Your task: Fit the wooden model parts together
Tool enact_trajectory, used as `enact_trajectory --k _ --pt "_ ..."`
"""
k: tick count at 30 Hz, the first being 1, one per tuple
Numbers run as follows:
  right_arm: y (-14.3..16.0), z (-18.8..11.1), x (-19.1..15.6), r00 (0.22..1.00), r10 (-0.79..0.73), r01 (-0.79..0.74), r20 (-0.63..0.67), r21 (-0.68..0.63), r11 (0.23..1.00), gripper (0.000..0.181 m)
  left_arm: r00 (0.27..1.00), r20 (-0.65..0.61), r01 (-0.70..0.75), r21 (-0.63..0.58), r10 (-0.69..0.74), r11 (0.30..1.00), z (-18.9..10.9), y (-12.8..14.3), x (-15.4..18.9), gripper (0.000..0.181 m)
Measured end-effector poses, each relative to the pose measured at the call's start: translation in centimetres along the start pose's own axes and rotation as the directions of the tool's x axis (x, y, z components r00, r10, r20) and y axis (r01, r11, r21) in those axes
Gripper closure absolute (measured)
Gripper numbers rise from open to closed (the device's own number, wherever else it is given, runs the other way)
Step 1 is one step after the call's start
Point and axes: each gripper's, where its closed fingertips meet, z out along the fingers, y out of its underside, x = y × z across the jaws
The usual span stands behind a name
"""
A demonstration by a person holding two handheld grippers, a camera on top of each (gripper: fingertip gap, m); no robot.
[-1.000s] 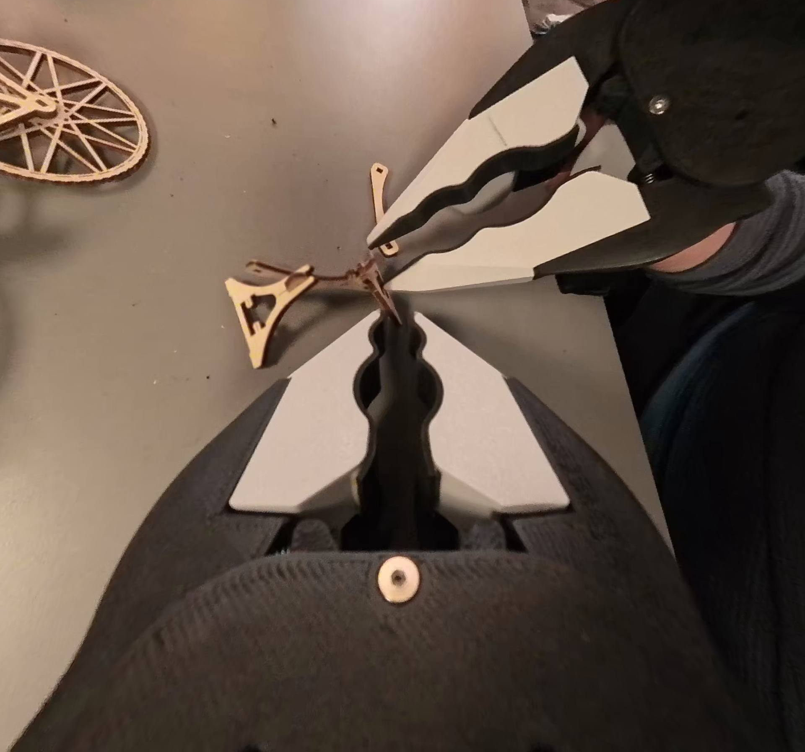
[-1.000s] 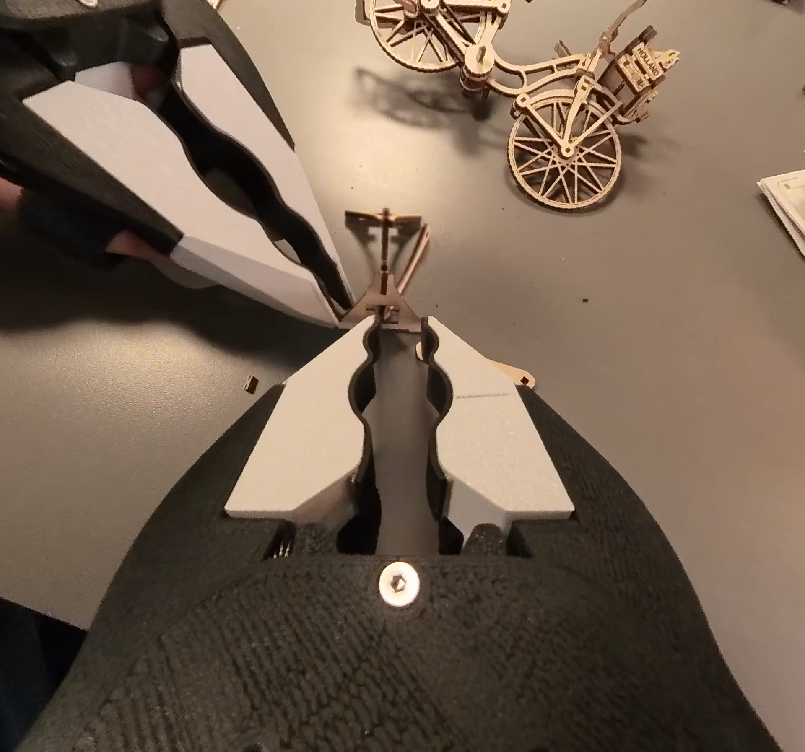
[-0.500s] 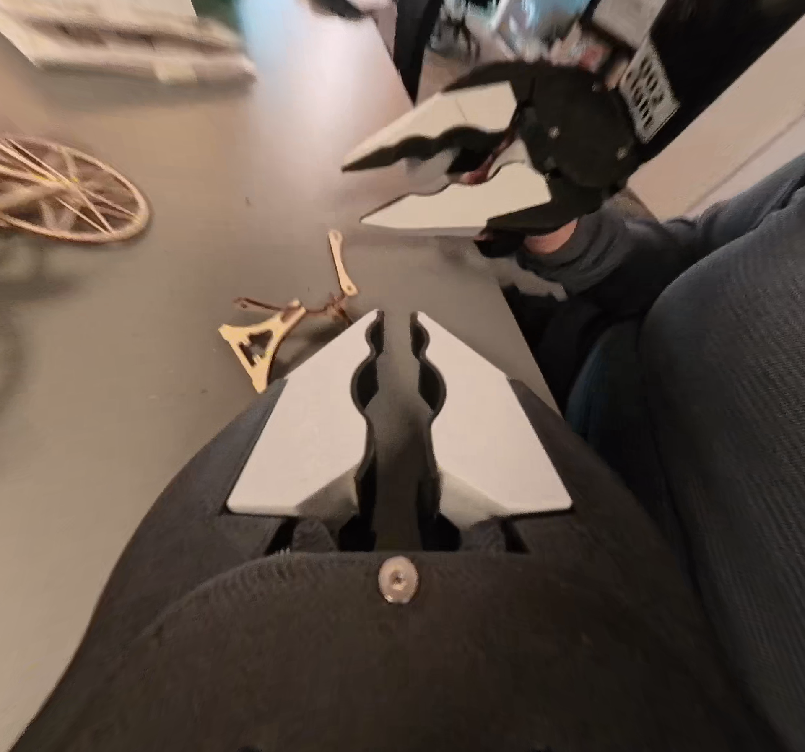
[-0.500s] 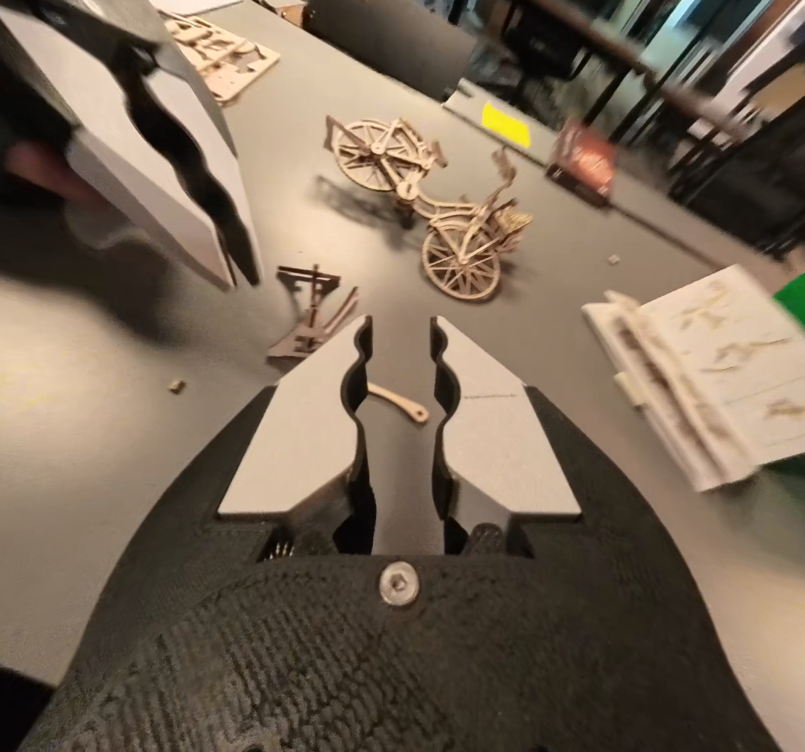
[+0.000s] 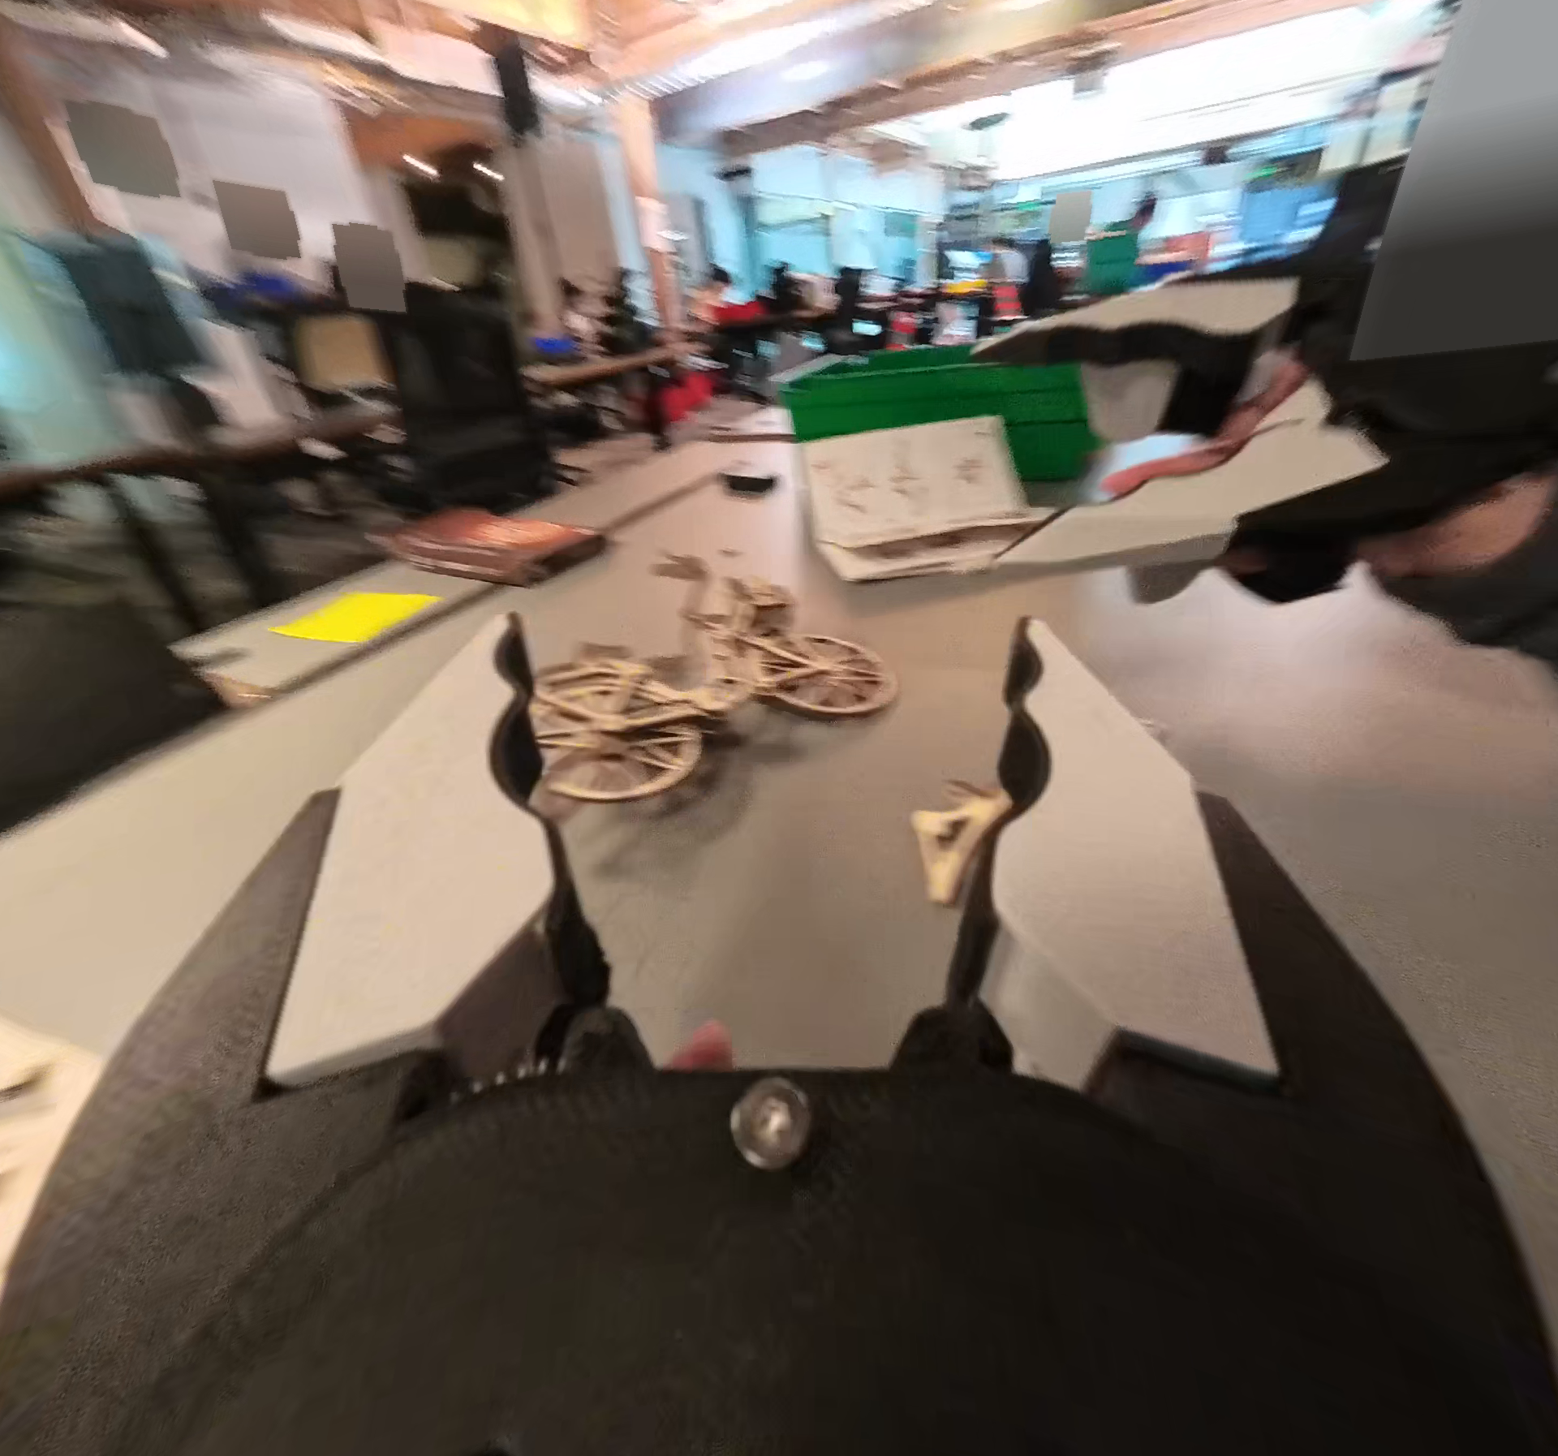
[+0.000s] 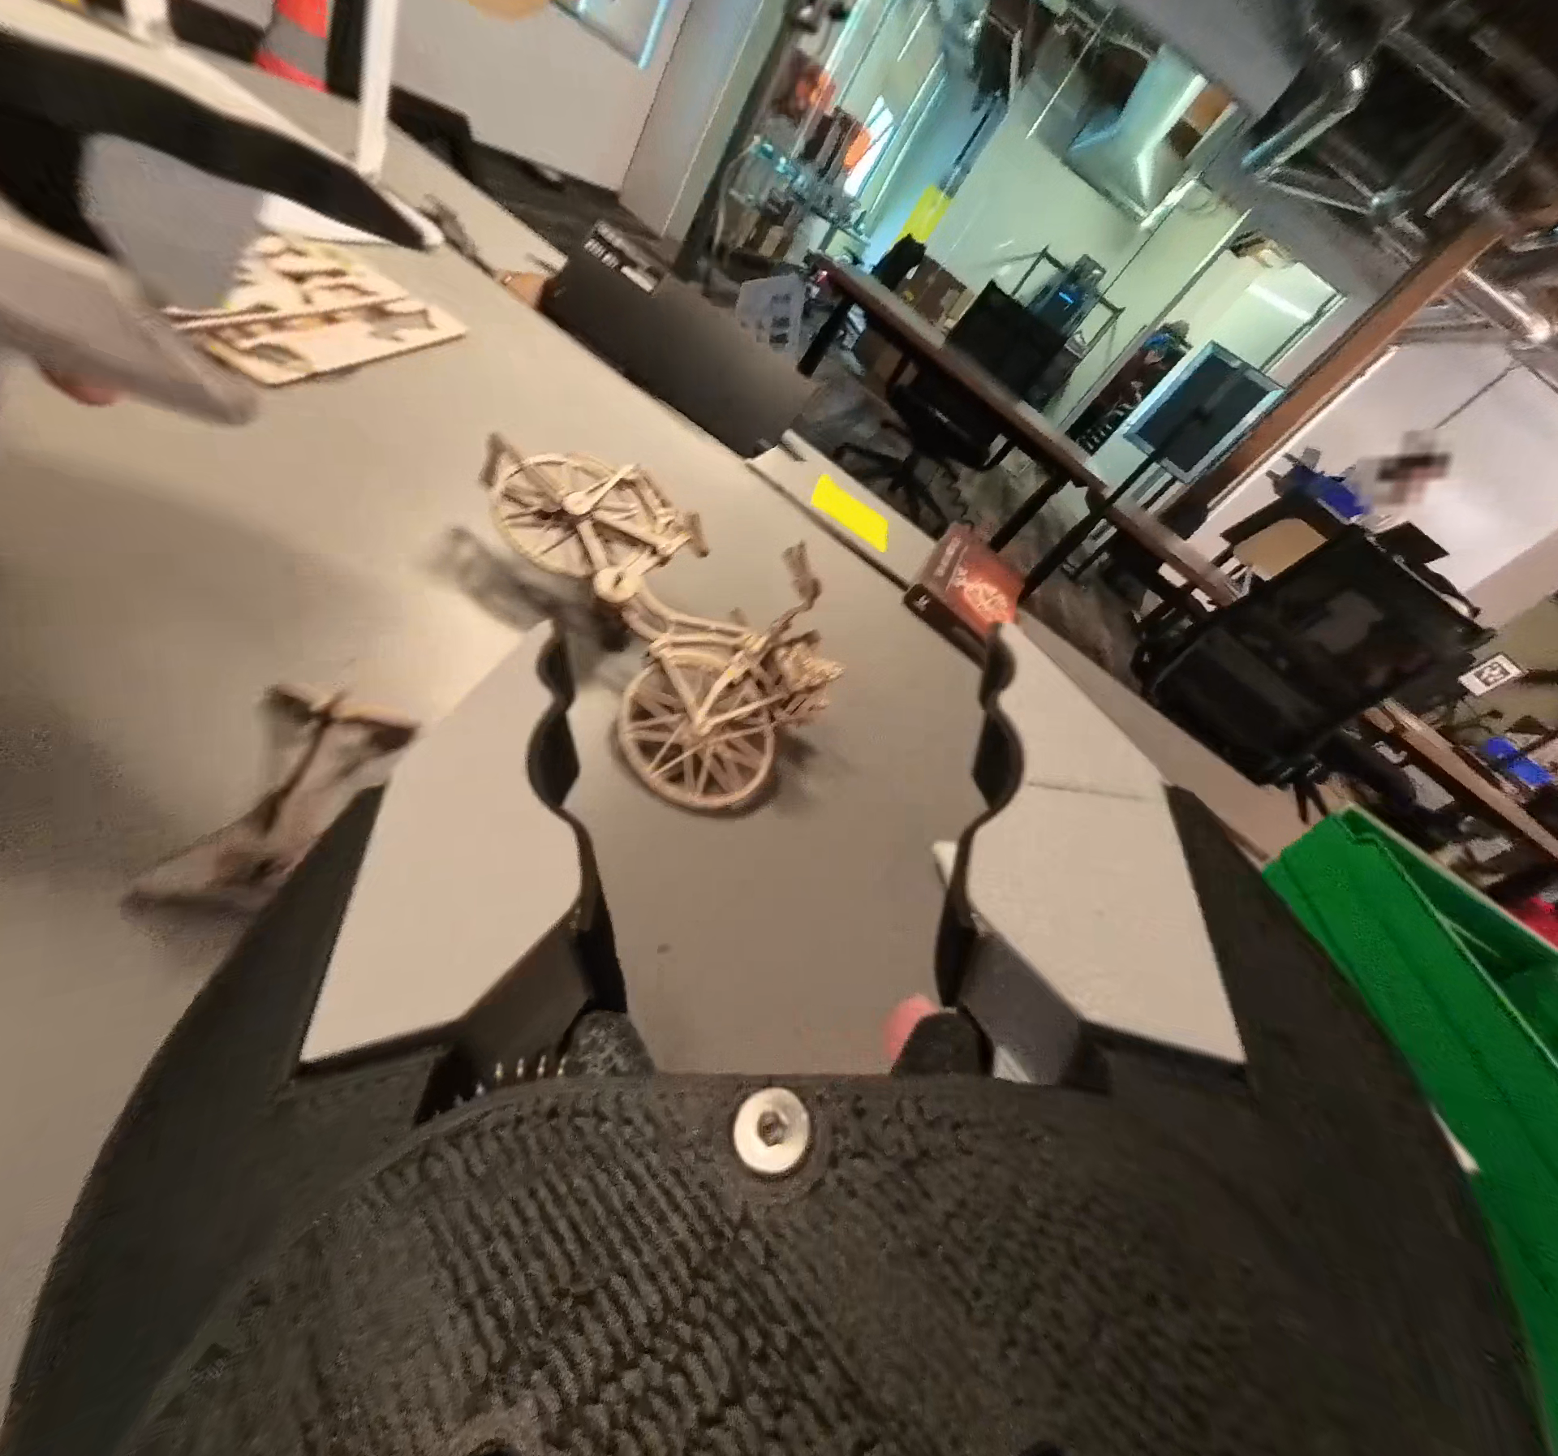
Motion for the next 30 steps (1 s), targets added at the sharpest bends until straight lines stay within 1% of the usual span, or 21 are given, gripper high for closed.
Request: enact_trajectory --k 1,3,5,6,7,9,12,14,15,16,17,19,23,26,30 --pt "-0.4 1.2 0.9 1.0 0.003 -0.003 -0.005 0.013 1.0 0.078 0.994 0.088 -0.058 0.012 0.057 0.998 -0.2 -0.2 -1.3 0.062" --pt "-1.3 3.9 2.2 1.0 -0.024 0.024 -0.007 0.06 0.998 0.065 0.957 0.234 -0.177 0.008 0.17 0.984 -0.7 -0.6 -3.8 0.046" --pt "-1.6 6.6 2.7 0.998 -0.057 0.056 0.01 0.1 0.993 0.06 0.884 0.373 -0.304 0.003 0.281 0.953 -1.6 -1.2 -6.1 0.025" --pt "-1.1 7.9 2.6 0.997 -0.075 0.072 0.028 0.099 0.993 0.058 0.841 0.419 -0.372 -0.013 0.343 0.928 -2.0 -1.3 -7.0 0.024" --pt "-0.1 9.1 2.5 0.995 -0.085 0.082 0.047 0.071 0.994 0.053 0.803 0.449 -0.411 -0.057 0.391 0.91 -2.4 -1.1 -7.8 0.024" --pt "2.3 10.8 2.5 0.995 -0.081 0.082 0.064 -0.008 0.997 0.043 0.749 0.484 -0.434 -0.158 0.452 0.887 -3.0 -0.3 -9.4 0.024" --pt "5.0 12.0 3.7 0.999 -0.047 0.047 -0.01 -0.07 0.996 0.046 0.7 0.506 -0.424 -0.274 0.505 0.863 -3.6 1.1 -11.1 0.024" --pt "6.3 12.0 2.9 0.999 0.012 -0.007 0.048 -0.111 0.994 0.05 0.685 0.506 -0.412 -0.325 0.524 0.851 -3.8 1.7 -11.6 0.024" --pt "6.5 11.8 2.8 0.998 0.031 -0.024 0.061 -0.108 0.994 0.05 0.68 0.505 -0.411 -0.338 0.532 0.847 -3.8 1.9 -11.7 0.024" --pt "6.6 11.7 3.1 0.998 0.03 -0.025 0.047 -0.095 0.995 0.051 0.675 0.503 -0.411 -0.349 0.539 0.842 -3.8 2.0 -11.8 0.024" --pt "6.7 11.6 3.4 0.999 0.016 -0.012 0.036 -0.087 0.996 0.055 0.672 0.5 -0.412 -0.36 0.546 0.837 -3.8 2.2 -11.9 0.024" --pt "6.8 11.6 3.7 1.0 -0.013 0.015 0.022 -0.082 0.997 0.055 0.66 0.495 -0.414 -0.388 0.565 0.824 -3.8 2.5 -12.1 0.024" --pt "7.1 11.8 3.7 0.997 -0.073 0.074 0.016 -0.085 0.994 0.055 0.624 0.48 -0.419 -0.459 0.616 0.783 -3.9 3.1 -12.5 0.024" --pt "6.9 11.7 3.5 0.997 -0.071 0.072 0.019 -0.076 0.994 0.055 0.596 0.469 -0.433 -0.496 0.652 0.753 -4.0 3.3 -12.6 0.024" --pt "6.9 11.7 3.7 0.996 -0.091 0.091 -0.005 -0.073 0.993 0.055 0.578 0.429 -0.459 -0.532 0.694 0.712 -3.7 3.7 -12.3 0.024"
